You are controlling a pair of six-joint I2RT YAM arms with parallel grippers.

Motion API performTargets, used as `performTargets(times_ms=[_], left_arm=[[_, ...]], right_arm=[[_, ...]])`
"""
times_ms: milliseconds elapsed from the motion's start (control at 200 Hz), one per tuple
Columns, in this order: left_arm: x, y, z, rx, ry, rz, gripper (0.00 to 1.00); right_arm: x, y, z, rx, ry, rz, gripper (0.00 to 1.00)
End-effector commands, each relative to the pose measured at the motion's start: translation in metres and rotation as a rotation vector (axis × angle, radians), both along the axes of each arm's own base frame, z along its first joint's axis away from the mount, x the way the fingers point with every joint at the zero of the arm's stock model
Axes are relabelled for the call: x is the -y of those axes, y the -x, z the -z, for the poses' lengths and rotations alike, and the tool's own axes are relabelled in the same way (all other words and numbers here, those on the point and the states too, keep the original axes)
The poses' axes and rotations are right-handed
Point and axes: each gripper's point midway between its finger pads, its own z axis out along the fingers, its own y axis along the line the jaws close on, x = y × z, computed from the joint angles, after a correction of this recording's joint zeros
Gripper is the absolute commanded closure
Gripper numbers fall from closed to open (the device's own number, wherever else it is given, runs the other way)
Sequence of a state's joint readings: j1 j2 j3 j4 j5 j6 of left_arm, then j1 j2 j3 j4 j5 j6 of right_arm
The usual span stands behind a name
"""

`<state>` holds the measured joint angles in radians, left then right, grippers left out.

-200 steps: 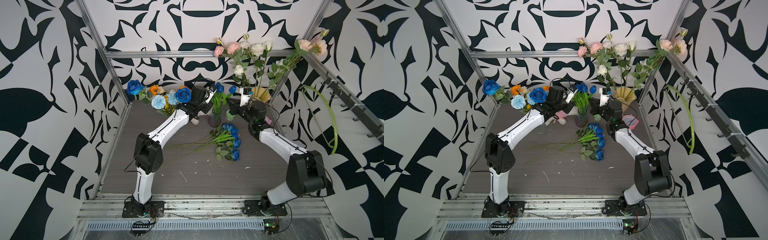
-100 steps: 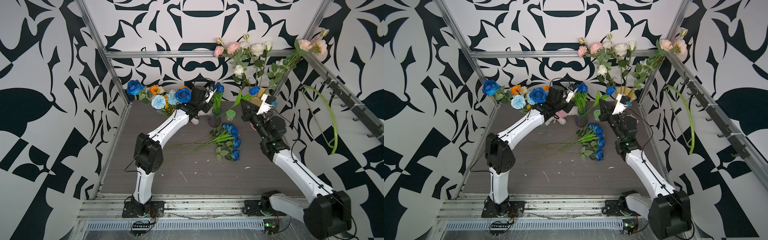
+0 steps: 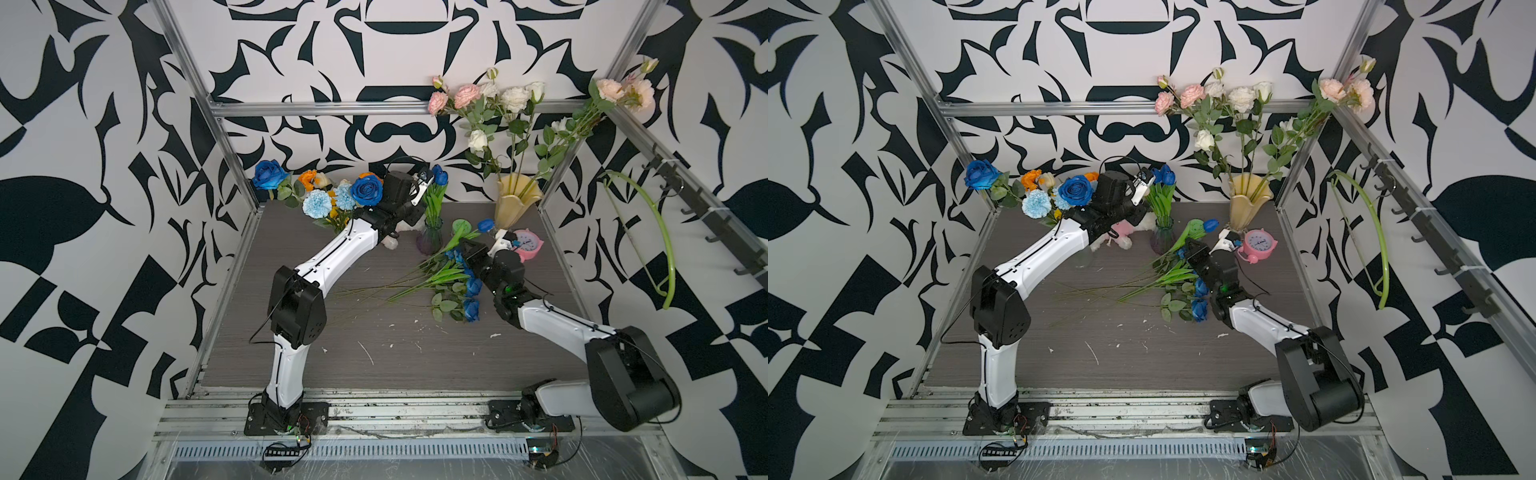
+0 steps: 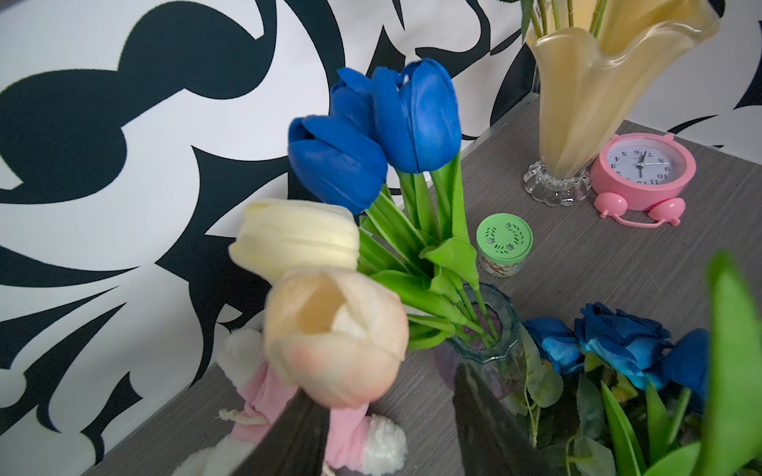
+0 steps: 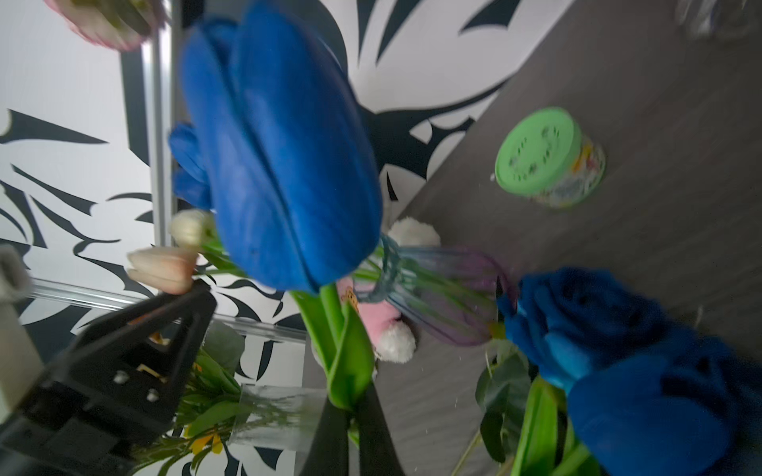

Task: Pick out blue flowers from the vase
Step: Place the flower at the center of the board.

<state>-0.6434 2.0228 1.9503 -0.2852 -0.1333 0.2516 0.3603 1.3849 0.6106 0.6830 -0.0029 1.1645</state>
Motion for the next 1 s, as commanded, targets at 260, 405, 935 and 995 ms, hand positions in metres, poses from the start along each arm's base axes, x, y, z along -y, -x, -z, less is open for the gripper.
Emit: performTargets(times_ms=[260, 405, 935, 995], left_arm=[[-0.004, 0.008, -0.017, 0.031, 0.028, 0.025, 0.49], [-0.003, 0.008, -0.018, 0.036, 0.034, 0.027, 0.49], [-0.003, 0.007, -0.017, 0.036, 0.035, 0.025, 0.49], [-0.003, 0.008, -0.017, 0.035, 0.033, 0.026, 0.48]], right_arm=[[-0.015, 0.004, 0.033, -0.103, -0.043, 0.095, 1.0], [-0.009, 0.005, 0.041, -0.13, -0.006, 0.136, 1.0], [-0.011, 0.006, 0.022, -0.156, 0.183, 0.082, 0.47], [-0.012, 0.006, 0.008, -0.116, 0.239, 0.059, 0.44]])
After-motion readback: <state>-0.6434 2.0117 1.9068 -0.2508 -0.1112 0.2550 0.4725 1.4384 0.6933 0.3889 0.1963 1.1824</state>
